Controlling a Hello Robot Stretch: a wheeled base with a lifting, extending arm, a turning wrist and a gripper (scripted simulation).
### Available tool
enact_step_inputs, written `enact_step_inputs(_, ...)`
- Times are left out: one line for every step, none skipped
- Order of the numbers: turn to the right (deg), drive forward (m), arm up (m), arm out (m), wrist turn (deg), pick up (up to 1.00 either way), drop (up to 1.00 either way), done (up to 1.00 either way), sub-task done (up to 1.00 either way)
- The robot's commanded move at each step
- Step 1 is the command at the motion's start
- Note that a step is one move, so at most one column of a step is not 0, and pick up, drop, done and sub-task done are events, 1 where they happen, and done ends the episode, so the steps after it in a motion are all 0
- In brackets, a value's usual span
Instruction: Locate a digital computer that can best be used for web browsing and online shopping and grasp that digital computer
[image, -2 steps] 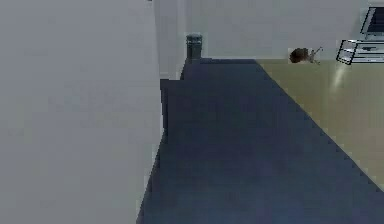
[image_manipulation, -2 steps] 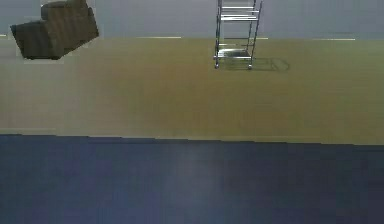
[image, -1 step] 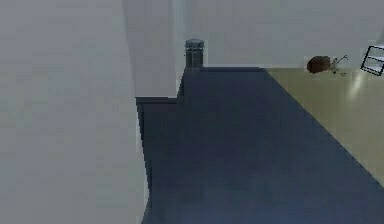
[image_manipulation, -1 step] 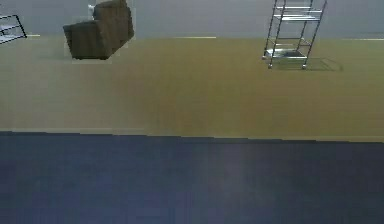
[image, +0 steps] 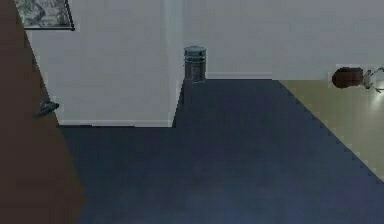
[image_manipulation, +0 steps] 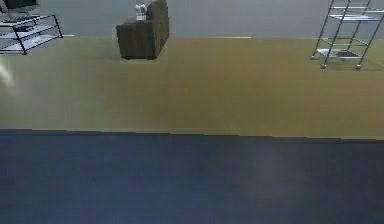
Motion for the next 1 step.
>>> enact_step_inputs(9.0,0.0,0.0,0.0,0.0,0.0,0.0,0.0,0.0)
